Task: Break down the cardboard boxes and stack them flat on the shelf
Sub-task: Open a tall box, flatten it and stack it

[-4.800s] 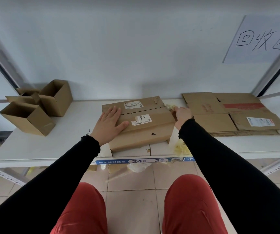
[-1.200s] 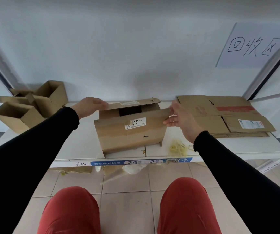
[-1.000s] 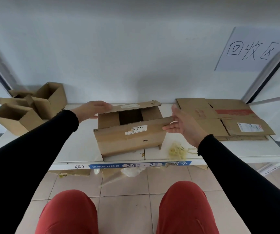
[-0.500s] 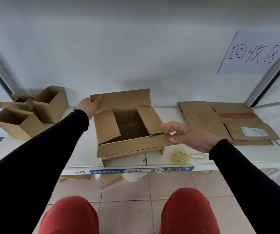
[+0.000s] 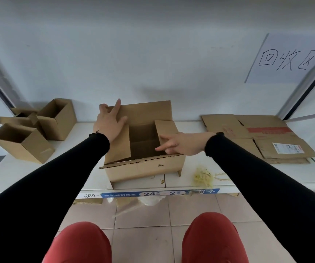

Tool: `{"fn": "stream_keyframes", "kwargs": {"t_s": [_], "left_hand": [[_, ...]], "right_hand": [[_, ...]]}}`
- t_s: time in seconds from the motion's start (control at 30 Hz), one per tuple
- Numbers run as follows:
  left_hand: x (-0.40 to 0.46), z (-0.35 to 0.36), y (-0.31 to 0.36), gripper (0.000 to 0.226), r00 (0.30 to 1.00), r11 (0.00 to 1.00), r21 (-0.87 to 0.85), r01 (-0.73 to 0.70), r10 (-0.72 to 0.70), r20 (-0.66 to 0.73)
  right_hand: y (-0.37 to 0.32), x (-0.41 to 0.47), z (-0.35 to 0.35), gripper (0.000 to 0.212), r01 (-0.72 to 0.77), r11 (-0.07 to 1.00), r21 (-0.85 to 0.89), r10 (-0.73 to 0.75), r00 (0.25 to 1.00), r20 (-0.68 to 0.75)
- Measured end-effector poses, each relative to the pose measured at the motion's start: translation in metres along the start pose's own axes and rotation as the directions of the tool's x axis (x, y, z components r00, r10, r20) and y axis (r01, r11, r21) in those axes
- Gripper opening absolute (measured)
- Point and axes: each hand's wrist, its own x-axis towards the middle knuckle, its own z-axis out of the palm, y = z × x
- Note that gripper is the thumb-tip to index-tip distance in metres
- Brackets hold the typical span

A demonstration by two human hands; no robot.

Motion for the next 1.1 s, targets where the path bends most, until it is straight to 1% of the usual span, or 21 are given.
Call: {"fn": "stream_keyframes", "kwargs": {"t_s": [0.07, 0.1, 0.13, 0.17, 0.2, 0.27, 0.33, 0.37, 0.43, 0.47, 0.57, 0.6, 0.67, 0.73, 0.83, 0.87, 0.9, 0.97, 1.0, 1.07, 1.1], "left_hand": [[-0.003, -0.003, 0.009, 0.108, 0.994, 0.999, 0.002, 0.041, -0.041, 0.105], [-0.006, -0.005, 0.013, 0.123, 0.988, 0.998, 0.022, 0.051, -0.054, 0.147], [-0.007, -0.005, 0.015, 0.132, 0.981, 0.997, 0.056, 0.047, -0.057, 0.183], [-0.008, -0.006, 0.017, 0.136, 0.974, 0.996, 0.081, 0.042, -0.059, 0.221], [-0.007, -0.010, 0.018, 0.134, 0.962, 0.995, 0.086, 0.046, -0.067, 0.266], [0.000, -0.023, 0.019, 0.121, 0.922, 0.997, 0.007, 0.078, -0.075, 0.379], [0.009, -0.039, 0.016, 0.099, 0.880, 0.984, -0.126, 0.127, -0.053, 0.472], [0.014, -0.047, 0.011, 0.086, 0.874, 0.968, -0.204, 0.145, -0.029, 0.485], [0.019, -0.060, -0.001, 0.068, 0.863, 0.913, -0.360, 0.192, 0.017, 0.505], [0.019, -0.064, -0.009, 0.064, 0.851, 0.892, -0.399, 0.212, 0.032, 0.524], [0.016, -0.070, -0.026, 0.054, 0.837, 0.884, -0.387, 0.262, -0.008, 0.548], [0.015, -0.070, -0.028, 0.048, 0.838, 0.894, -0.369, 0.254, -0.013, 0.546], [0.015, -0.070, -0.028, 0.038, 0.853, 0.917, -0.355, 0.181, 0.034, 0.521], [0.014, -0.078, -0.018, 0.036, 0.896, 0.928, -0.366, 0.077, 0.096, 0.433], [0.012, -0.102, 0.000, 0.042, 0.958, 0.929, -0.355, -0.106, 0.192, 0.215], [0.011, -0.110, 0.005, 0.044, 0.959, 0.932, -0.310, -0.187, 0.242, 0.147], [0.009, -0.115, 0.009, 0.045, 0.948, 0.927, -0.256, -0.274, 0.306, 0.090], [0.001, -0.118, 0.014, 0.048, 0.897, 0.886, -0.160, -0.435, 0.442, 0.005], [-0.004, -0.114, 0.015, 0.049, 0.862, 0.854, -0.121, -0.505, 0.506, -0.029], [-0.017, -0.096, 0.012, 0.054, 0.800, 0.800, -0.014, -0.599, 0.599, -0.035], [-0.025, -0.085, 0.011, 0.059, 0.792, 0.789, 0.065, -0.610, 0.611, 0.015]], "right_hand": [[-0.003, 0.007, -0.003, 0.052, -0.041, 0.997, -0.069, 0.041, 0.999, -0.004], [-0.005, 0.008, -0.001, 0.057, -0.057, 0.995, -0.083, 0.056, 0.998, -0.021], [-0.007, 0.008, 0.000, 0.061, -0.066, 0.995, -0.070, 0.062, 0.996, -0.059], [-0.007, 0.008, 0.003, 0.062, -0.063, 0.998, -0.033, 0.058, 0.991, -0.122], [-0.006, 0.007, 0.005, 0.063, -0.048, 0.999, 0.017, 0.050, 0.977, -0.208], [-0.003, 0.001, 0.010, 0.062, -0.034, 0.995, 0.094, 0.069, 0.915, -0.397], [0.001, -0.005, 0.015, 0.058, -0.078, 0.988, 0.130, 0.136, 0.835, -0.533], [0.003, -0.009, 0.019, 0.052, -0.106, 0.981, 0.161, 0.181, 0.798, -0.575], [0.011, -0.012, 0.024, 0.032, -0.144, 0.962, 0.231, 0.261, 0.724, -0.639], [0.016, -0.013, 0.027, 0.029, -0.156, 0.952, 0.265, 0.295, 0.702, -0.648], [0.026, -0.012, 0.030, 0.047, -0.156, 0.912, 0.379, 0.371, 0.707, -0.602], [0.026, -0.012, 0.031, 0.050, -0.143, 0.901, 0.410, 0.383, 0.710, -0.592], [0.024, -0.012, 0.032, 0.049, -0.108, 0.885, 0.454, 0.396, 0.688, -0.609], [0.021, -0.015, 0.032, 0.048, -0.040, 0.863, 0.503, 0.417, 0.619, -0.666], [0.018, -0.019, 0.029, 0.051, 0.117, 0.824, 0.554, 0.436, 0.492, -0.753], [0.016, -0.018, 0.028, 0.053, 0.201, 0.787, 0.583, 0.444, 0.472, -0.762], [0.013, -0.015, 0.029, 0.057, 0.307, 0.720, 0.623, 0.453, 0.472, -0.756], [0.007, -0.005, 0.038, 0.063, 0.496, 0.525, 0.691, 0.477, 0.501, -0.722], [0.005, 0.004, 0.046, 0.063, 0.563, 0.420, 0.712, 0.486, 0.523, -0.700], [0.004, 0.027, 0.066, 0.055, 0.592, 0.255, 0.764, 0.516, 0.585, -0.626], [0.003, 0.037, 0.075, 0.052, 0.572, 0.176, 0.801, 0.544, 0.621, -0.564]]}}
